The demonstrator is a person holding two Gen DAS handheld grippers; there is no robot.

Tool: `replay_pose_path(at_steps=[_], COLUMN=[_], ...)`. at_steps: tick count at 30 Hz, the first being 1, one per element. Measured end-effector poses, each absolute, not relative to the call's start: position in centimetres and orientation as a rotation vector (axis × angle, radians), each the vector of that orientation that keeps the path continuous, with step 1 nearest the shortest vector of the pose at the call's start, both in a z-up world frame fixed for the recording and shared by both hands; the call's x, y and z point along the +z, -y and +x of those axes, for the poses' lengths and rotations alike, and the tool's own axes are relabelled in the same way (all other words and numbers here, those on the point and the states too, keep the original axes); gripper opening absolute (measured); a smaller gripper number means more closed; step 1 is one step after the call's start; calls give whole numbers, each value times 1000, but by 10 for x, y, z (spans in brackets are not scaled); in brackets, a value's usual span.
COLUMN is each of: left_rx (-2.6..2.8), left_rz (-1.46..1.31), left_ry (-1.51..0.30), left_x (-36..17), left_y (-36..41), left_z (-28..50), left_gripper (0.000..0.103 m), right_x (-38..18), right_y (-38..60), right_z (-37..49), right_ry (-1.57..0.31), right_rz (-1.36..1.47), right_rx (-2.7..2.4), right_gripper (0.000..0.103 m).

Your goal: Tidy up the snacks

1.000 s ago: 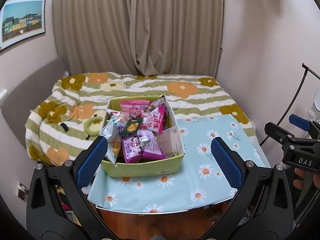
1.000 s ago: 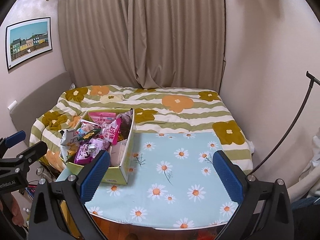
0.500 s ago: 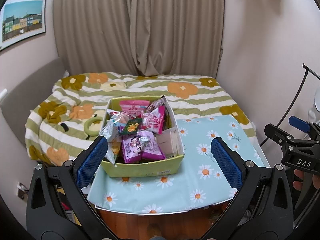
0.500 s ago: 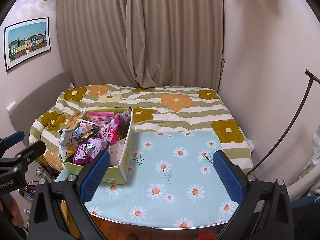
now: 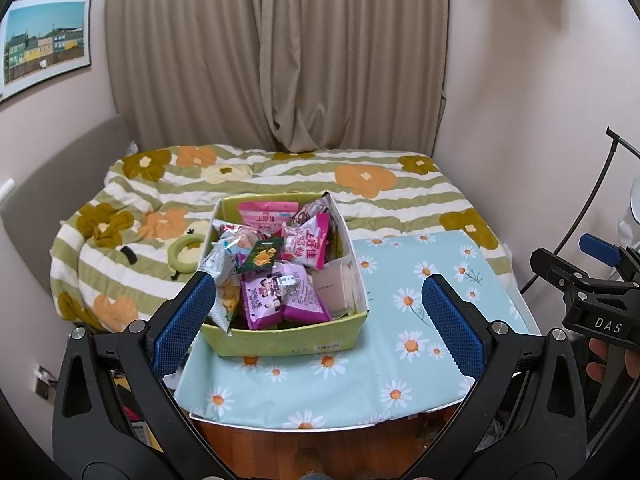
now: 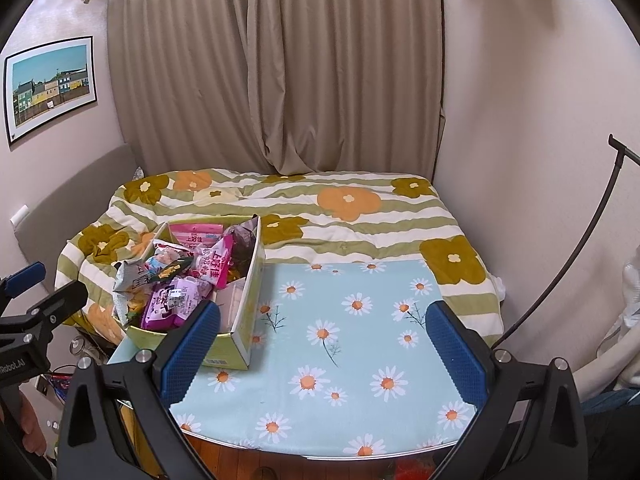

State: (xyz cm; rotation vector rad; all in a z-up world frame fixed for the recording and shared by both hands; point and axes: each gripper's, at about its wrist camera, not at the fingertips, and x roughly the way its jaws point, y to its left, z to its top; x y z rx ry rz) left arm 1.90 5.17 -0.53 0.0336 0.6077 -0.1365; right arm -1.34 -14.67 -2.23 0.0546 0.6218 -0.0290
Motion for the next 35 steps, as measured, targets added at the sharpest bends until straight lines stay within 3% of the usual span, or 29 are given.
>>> replay_pose_path(at_steps=[35], left_rx=[-112], left_rz=[47], left_ry=[-578], left_x=[-6], left_y=[-57], left_z=[24], left_gripper=[102], right_x=[-21], right_y=[148], right_z=[-11], right_ry=[-624], right_rz=[55], right_rx=[-31], right_gripper=[102])
